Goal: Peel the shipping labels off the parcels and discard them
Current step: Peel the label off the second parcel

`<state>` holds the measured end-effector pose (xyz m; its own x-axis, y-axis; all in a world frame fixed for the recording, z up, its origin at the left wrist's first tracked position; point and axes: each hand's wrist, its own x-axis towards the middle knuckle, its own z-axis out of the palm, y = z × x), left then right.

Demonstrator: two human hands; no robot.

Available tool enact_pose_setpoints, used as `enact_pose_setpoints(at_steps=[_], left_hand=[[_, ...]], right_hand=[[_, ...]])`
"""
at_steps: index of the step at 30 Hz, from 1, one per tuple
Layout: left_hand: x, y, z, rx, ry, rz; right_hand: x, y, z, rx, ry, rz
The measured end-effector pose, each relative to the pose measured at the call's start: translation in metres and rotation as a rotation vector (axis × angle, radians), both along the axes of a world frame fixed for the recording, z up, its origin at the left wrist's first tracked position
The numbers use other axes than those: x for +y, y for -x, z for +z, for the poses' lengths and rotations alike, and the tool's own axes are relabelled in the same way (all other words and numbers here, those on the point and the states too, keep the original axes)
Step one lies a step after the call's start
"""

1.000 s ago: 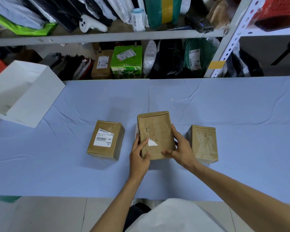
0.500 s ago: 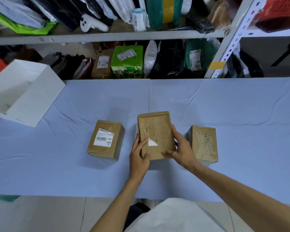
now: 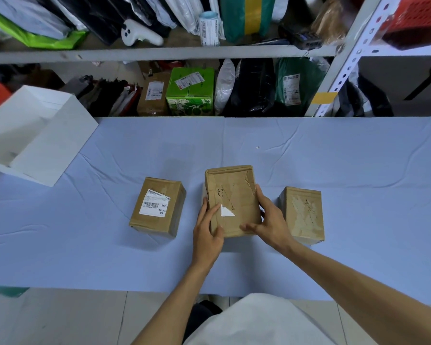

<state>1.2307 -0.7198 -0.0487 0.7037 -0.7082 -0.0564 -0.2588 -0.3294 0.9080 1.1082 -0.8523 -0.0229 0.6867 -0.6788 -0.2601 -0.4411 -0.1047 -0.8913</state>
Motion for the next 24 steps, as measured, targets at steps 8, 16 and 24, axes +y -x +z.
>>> enact_pose_setpoints(at_steps=[8,16,24], left_hand=[[-0.001,0.0,0.001,-0.069,-0.06,-0.027],[-0.007,0.0,0.007,-0.042,-0.093,-0.014],[0.005,-0.011,-0.004,-0.076,-0.042,-0.063]], right_hand=[[0.0,0.0,0.0,0.009,0.007,0.012],[-0.001,0.0,-0.001,0.008,0.029,0.027],[-0.004,0.0,-0.004,0.006,0.017,0.012]])
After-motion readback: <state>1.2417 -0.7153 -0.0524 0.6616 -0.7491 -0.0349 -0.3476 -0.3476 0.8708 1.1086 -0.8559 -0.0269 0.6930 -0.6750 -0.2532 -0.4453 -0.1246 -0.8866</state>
